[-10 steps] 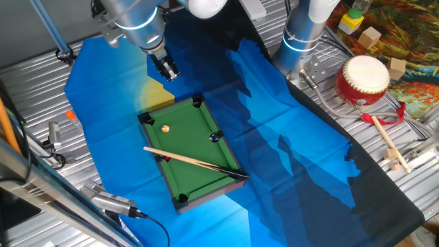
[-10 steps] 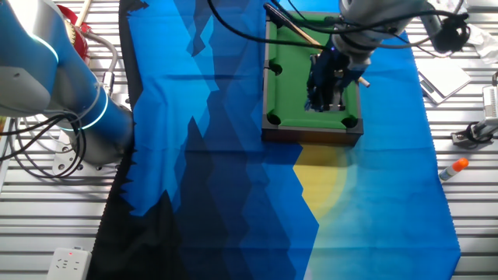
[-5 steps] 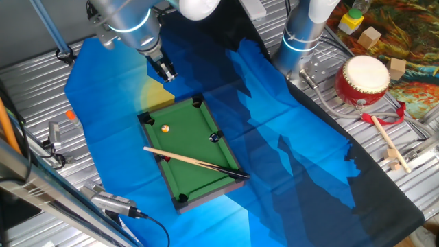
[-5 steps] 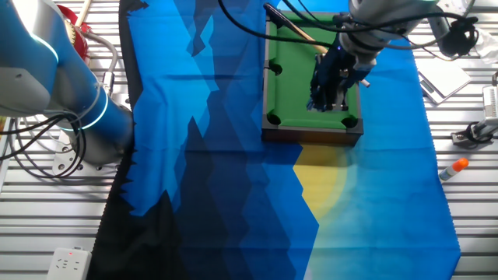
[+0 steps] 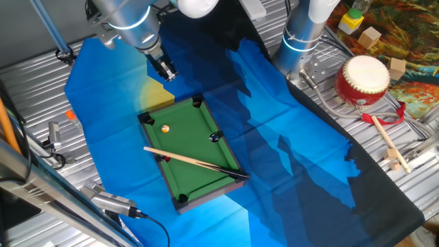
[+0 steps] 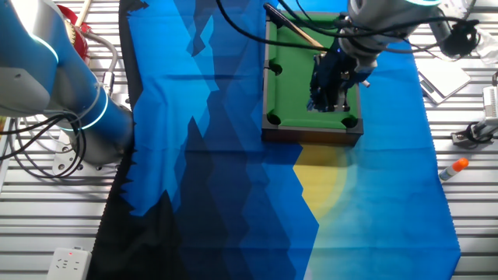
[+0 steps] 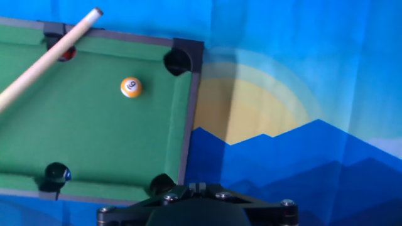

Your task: Hit the pool ball

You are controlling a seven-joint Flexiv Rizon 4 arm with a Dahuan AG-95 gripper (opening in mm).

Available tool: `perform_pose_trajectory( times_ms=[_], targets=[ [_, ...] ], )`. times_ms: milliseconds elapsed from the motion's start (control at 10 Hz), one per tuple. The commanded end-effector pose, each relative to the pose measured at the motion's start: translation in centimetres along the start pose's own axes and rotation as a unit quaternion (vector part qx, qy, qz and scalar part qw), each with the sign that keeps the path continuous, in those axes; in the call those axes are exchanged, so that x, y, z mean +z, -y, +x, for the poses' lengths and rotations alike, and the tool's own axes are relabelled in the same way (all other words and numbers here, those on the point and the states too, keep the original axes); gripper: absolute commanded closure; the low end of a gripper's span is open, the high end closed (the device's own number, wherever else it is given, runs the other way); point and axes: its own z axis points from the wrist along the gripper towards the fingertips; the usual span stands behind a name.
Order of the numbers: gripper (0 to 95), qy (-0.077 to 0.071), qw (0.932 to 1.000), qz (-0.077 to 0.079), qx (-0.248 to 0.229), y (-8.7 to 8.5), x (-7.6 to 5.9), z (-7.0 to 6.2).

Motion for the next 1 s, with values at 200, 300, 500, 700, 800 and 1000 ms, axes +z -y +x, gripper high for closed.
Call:
perform_pose_trajectory(
  times_ms=[200,300,500,700,800,1000],
  targets=[
    [95.0,0.006,0.9998,-0.001,0.017,0.0,0.0,0.0],
    [95.0,0.005,0.9998,0.000,0.021,0.0,0.0,0.0],
    [95.0,0.004,0.9995,0.002,0.030,-1.7,-0.7,-1.3],
    [95.0,0.003,0.9990,0.000,0.044,-3.9,-1.3,-2.8],
    [95.0,0.002,0.9986,-0.002,0.053,-5.0,-1.6,-3.3],
    [95.0,0.002,0.9966,-0.008,0.081,-7.9,-1.9,-5.0]
  ],
)
